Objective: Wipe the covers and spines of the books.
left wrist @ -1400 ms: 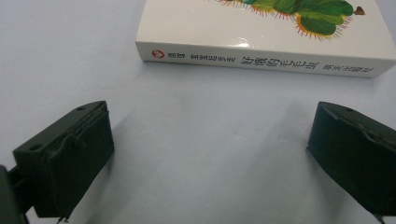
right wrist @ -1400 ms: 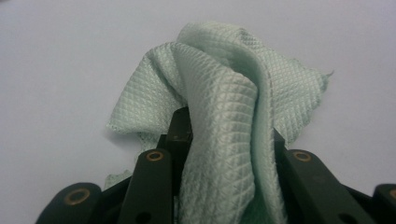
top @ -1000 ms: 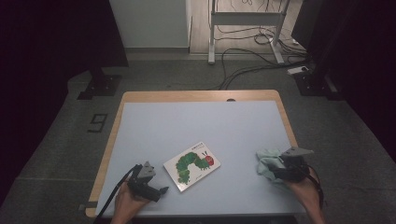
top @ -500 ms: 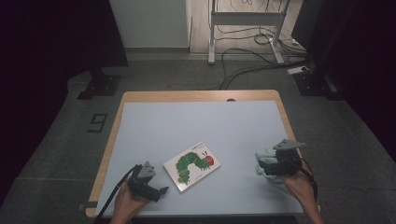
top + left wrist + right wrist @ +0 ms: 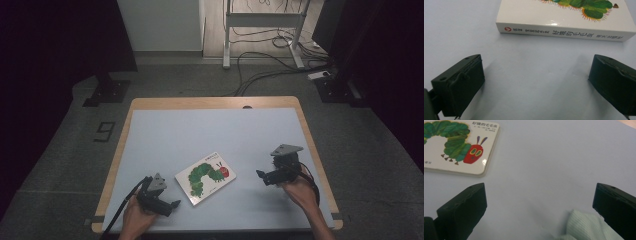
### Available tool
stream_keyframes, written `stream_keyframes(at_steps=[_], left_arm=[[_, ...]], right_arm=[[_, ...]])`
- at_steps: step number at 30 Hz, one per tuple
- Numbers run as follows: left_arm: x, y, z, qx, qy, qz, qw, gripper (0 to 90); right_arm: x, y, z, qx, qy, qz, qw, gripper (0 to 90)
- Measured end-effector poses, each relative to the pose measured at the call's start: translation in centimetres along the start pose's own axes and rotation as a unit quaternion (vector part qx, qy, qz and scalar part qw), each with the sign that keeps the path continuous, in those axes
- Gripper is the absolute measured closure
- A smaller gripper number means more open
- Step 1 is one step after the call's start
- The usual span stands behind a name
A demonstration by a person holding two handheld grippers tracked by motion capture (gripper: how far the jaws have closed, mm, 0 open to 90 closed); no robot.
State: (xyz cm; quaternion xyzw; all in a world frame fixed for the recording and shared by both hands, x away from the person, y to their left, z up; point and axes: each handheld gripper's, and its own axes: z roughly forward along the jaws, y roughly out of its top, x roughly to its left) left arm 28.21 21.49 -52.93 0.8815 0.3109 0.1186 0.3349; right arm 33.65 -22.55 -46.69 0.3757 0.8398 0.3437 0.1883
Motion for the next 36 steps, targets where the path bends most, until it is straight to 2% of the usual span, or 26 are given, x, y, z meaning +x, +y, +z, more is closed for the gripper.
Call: stream_keyframes(at_steps=[6, 11, 20, 28, 36], left_arm=[[-0.2, 0.1, 0.0, -0.001, -0.004, 0.003, 1.0000, 0.0], [-0.5, 0.5, 0.4, 0.002, -0.015, 0.012, 0.9998, 0.0], [-1.1, 1.4, 1.2, 0.003, -0.023, 0.021, 0.9995, 0.0], [-1.2, 2.1, 1.8, 0.004, -0.031, 0.030, 0.9991, 0.0], [-1.1, 2.3, 2.0, 0.004, -0.032, 0.031, 0.9990, 0.0]], right_arm=[[0.9, 0.7, 1.7, 0.002, 0.017, -0.007, 0.9998, 0.0], [2.5, 1.7, 3.6, 0.007, 0.039, -0.022, 0.9990, 0.0], [4.2, 2.7, 6.1, 0.014, 0.061, -0.035, 0.9974, 0.6], [5.9, 3.5, 9.1, 0.032, 0.092, -0.046, 0.9942, 0.8], [6.8, 4.3, 10.9, 0.039, 0.117, -0.047, 0.9913, 1.5]])
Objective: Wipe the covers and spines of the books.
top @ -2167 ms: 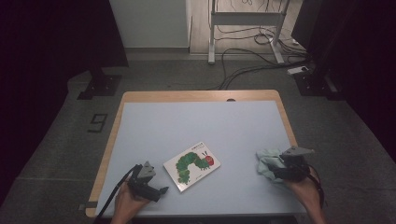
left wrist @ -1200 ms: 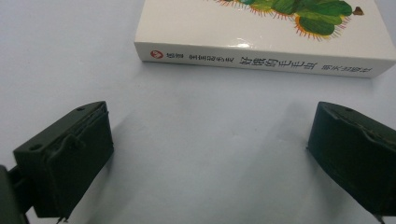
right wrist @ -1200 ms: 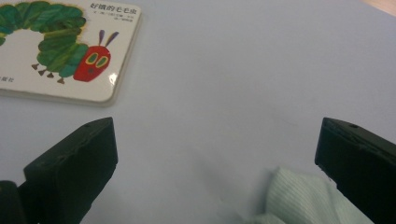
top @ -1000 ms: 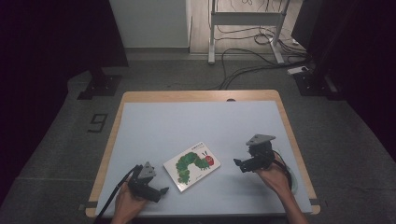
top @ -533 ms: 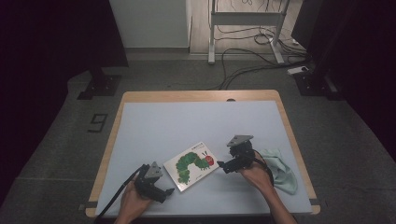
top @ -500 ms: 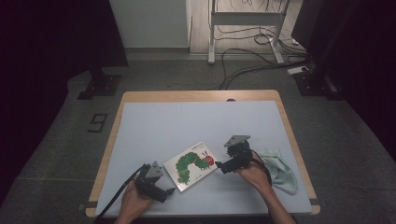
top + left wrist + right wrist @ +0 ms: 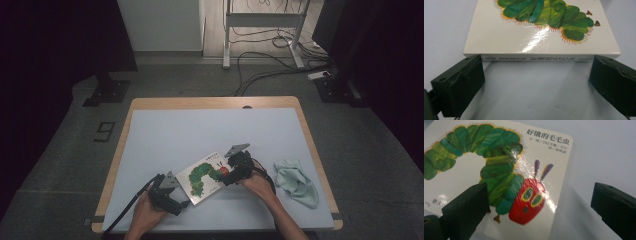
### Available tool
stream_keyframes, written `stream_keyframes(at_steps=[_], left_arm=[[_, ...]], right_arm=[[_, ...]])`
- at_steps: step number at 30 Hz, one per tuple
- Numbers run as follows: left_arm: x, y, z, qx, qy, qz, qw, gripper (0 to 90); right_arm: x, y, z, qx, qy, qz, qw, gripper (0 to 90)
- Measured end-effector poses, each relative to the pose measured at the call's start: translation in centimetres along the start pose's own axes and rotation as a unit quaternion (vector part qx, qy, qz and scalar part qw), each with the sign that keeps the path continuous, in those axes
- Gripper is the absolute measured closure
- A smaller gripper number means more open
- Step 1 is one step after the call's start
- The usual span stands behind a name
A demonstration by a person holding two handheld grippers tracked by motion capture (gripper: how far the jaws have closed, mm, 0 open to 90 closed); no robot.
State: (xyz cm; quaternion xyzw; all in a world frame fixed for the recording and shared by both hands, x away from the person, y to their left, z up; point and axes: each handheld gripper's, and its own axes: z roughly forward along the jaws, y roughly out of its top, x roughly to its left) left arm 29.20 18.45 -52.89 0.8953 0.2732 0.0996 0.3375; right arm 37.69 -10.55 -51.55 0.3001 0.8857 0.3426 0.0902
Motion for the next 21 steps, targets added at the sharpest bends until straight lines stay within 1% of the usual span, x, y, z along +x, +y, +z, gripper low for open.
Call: stream_keyframes(at_steps=[5, 8, 11, 14, 18, 21], left_arm=[[0.0, 0.0, 0.0, 0.000, 0.000, -0.001, 1.0000, 0.0], [0.0, 0.0, 0.0, 0.000, 0.001, -0.002, 1.0000, 0.0], [0.0, 0.0, 0.0, -0.001, 0.001, -0.003, 1.0000, 0.0], [0.0, 0.0, 0.0, -0.001, 0.002, -0.003, 1.0000, 0.0], [0.0, 0.0, 0.0, -0.001, 0.002, -0.003, 1.0000, 0.0], [0.0, 0.0, 0.0, -0.001, 0.001, -0.003, 1.0000, 0.0]], right_arm=[[0.0, 0.6, 1.0, -0.002, 0.020, 0.008, 0.9998, 1.5], [-0.1, 0.9, 1.6, -0.005, 0.033, 0.016, 0.9993, 1.5], [-0.2, 1.2, 2.0, -0.005, 0.042, 0.025, 0.9988, 1.5], [-0.2, 1.5, 2.4, -0.007, 0.048, 0.031, 0.9983, 1.3], [-0.1, 1.8, 2.7, -0.009, 0.054, 0.030, 0.9981, 0.8], [-0.2, 1.8, 2.6, -0.009, 0.057, 0.041, 0.9975, 1.3]])
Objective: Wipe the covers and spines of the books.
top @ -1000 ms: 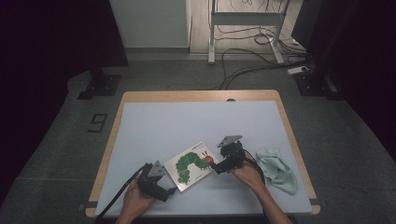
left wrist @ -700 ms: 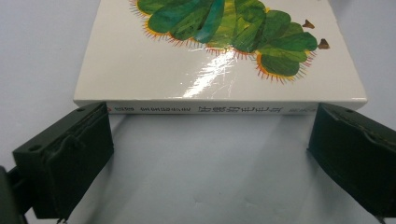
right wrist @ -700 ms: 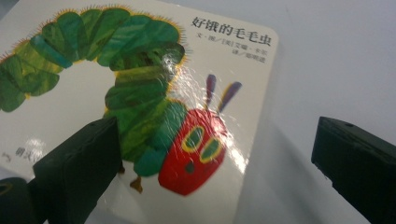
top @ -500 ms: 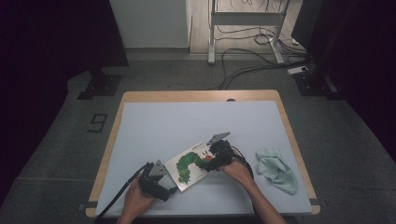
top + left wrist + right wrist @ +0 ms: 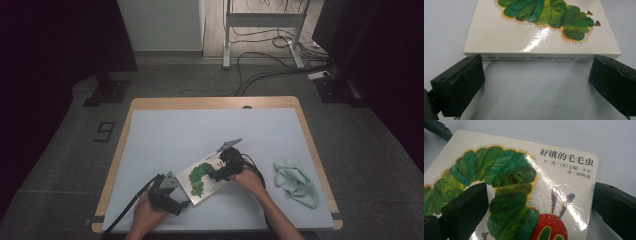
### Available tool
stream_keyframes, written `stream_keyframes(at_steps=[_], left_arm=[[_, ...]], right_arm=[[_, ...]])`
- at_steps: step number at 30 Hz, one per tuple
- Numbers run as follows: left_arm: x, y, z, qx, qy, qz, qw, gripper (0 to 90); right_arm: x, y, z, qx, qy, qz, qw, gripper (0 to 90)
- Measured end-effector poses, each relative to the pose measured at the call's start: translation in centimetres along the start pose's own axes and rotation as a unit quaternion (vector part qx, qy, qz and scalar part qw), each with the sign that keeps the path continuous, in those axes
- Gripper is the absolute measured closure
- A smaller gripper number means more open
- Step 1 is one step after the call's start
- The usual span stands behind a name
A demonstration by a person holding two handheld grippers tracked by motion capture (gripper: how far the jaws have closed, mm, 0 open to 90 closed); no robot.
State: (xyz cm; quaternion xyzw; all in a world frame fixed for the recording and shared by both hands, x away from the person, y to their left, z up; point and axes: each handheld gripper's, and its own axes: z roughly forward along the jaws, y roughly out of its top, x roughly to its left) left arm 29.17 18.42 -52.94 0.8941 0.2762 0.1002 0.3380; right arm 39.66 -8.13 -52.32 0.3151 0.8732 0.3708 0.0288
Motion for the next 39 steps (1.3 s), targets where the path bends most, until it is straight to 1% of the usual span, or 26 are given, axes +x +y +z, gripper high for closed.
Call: stream_keyframes(at_steps=[4, 7, 11, 16, 22, 28, 31, 32, 33, 34, 35, 38, 39], left_arm=[[0.0, 0.0, 0.0, 0.000, 0.000, 0.000, 1.0000, 0.0], [0.0, 0.0, 0.0, 0.000, 0.000, 0.000, 1.0000, 0.0], [0.0, 0.0, 0.0, 0.000, 0.000, 0.000, 1.0000, 0.0], [0.0, 0.0, 0.0, 0.000, 0.000, 0.000, 1.0000, 0.0], [0.0, 0.0, 0.0, 0.000, 0.000, 0.000, 1.0000, 0.0], [0.0, 0.0, 0.0, -0.001, 0.000, 0.000, 1.0000, 0.0], [0.0, 0.0, 0.0, 0.000, 0.001, 0.001, 1.0000, 0.0], [0.0, 0.0, 0.0, -0.001, 0.001, 0.000, 1.0000, 0.0], [0.0, 0.0, 0.0, 0.000, 0.001, 0.001, 1.0000, 0.0], [0.0, 0.0, 0.0, 0.000, 0.001, 0.001, 1.0000, 0.0], [0.0, 0.0, 0.0, 0.000, 0.001, 0.002, 1.0000, 0.0], [0.0, 0.0, 0.0, 0.000, 0.001, 0.002, 1.0000, 0.0], [0.0, 0.0, 0.0, 0.000, 0.001, 0.002, 1.0000, 0.0]], right_arm=[[-0.2, 0.0, -0.3, -0.007, 0.013, 0.025, 0.9996, 1.9], [-0.3, 0.0, -0.7, -0.018, 0.020, 0.037, 0.9989, 2.2], [-0.2, 0.0, -1.1, -0.018, 0.019, 0.036, 0.9990, 2.6], [0.0, 0.0, -1.7, -0.023, 0.022, 0.047, 0.9984, 2.7], [0.3, -0.1, -2.4, -0.031, 0.022, 0.050, 0.9980, 2.7], [0.5, -0.3, -3.1, -0.036, 0.029, 0.061, 0.9970, 2.8], [0.6, -0.3, -3.4, -0.036, 0.028, 0.058, 0.9973, 3.2], [0.7, -0.3, -3.7, -0.034, 0.029, 0.054, 0.9976, 5.0], [0.8, -0.3, -3.8, -0.031, 0.035, 0.055, 0.9974, 6.2], [0.8, -0.3, -3.8, -0.031, 0.035, 0.055, 0.9974, 6.2], [1.0, -0.3, -3.9, -0.029, 0.046, 0.053, 0.9971, 7.3], [1.3, -0.1, -3.8, -0.017, 0.031, 0.033, 0.9988, 7.9], [1.3, 0.0, -3.8, -0.014, 0.030, 0.032, 0.9990, 8.6]])
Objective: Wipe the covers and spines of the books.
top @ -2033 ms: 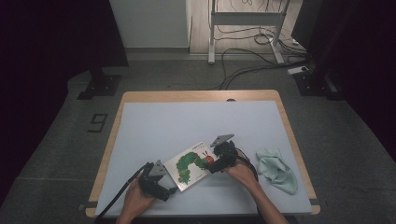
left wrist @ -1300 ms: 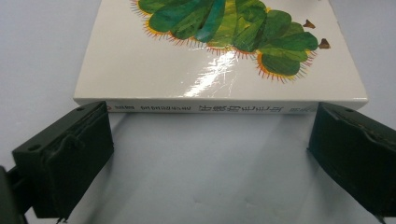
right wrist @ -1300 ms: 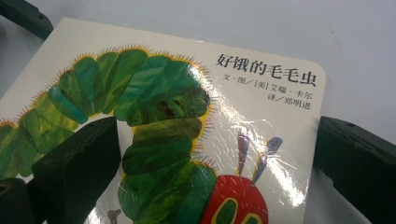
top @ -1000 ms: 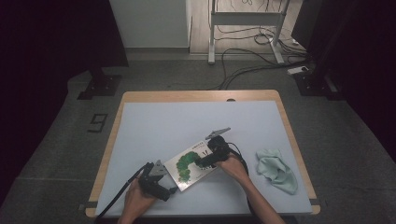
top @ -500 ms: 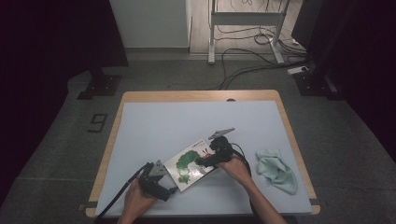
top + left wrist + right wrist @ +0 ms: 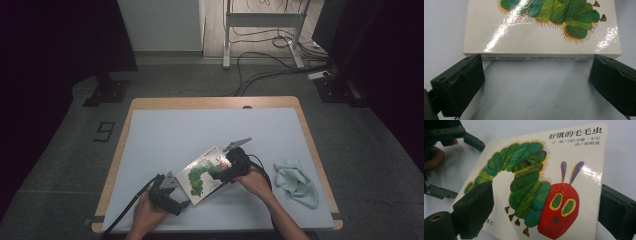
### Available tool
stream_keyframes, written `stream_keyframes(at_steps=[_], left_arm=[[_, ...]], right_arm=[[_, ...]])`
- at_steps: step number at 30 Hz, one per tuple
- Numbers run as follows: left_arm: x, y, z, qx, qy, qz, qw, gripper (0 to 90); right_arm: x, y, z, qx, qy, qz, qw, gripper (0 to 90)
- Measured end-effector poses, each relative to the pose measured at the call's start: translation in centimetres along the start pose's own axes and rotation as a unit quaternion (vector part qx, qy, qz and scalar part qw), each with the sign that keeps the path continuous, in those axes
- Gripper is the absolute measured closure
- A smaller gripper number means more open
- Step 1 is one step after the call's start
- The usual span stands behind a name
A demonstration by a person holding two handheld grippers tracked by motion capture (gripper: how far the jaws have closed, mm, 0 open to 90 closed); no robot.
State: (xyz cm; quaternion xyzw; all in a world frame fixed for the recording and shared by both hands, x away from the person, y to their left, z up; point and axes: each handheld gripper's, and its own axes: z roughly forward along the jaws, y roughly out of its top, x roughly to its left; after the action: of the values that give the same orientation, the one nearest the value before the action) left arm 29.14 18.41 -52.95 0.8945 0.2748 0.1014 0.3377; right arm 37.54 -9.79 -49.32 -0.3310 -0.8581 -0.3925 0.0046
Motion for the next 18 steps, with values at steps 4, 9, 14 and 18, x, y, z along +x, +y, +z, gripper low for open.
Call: stream_keyframes(at_steps=[4, 9, 14, 18], left_arm=[[0.0, 0.0, 0.0, 0.000, 0.000, 0.000, 1.0000, 0.0], [0.0, 0.0, 0.0, 0.000, 0.000, 0.000, 1.0000, 0.0], [0.0, 0.0, 0.0, 0.000, 0.000, -0.001, 1.0000, 0.0], [0.0, 0.0, 0.0, 0.000, -0.001, -0.001, 1.0000, 0.0]], right_arm=[[-0.3, 0.3, -0.1, 0.025, -0.001, -0.029, 0.9993, 13.3], [-0.3, 0.7, -0.7, 0.046, 0.025, -0.055, 0.9971, 20.5], [0.3, 0.7, -1.2, 0.053, 0.027, -0.076, 0.9953, 22.6], [0.3, 0.6, -1.5, 0.054, 0.027, -0.081, 0.9949, 25.7]])
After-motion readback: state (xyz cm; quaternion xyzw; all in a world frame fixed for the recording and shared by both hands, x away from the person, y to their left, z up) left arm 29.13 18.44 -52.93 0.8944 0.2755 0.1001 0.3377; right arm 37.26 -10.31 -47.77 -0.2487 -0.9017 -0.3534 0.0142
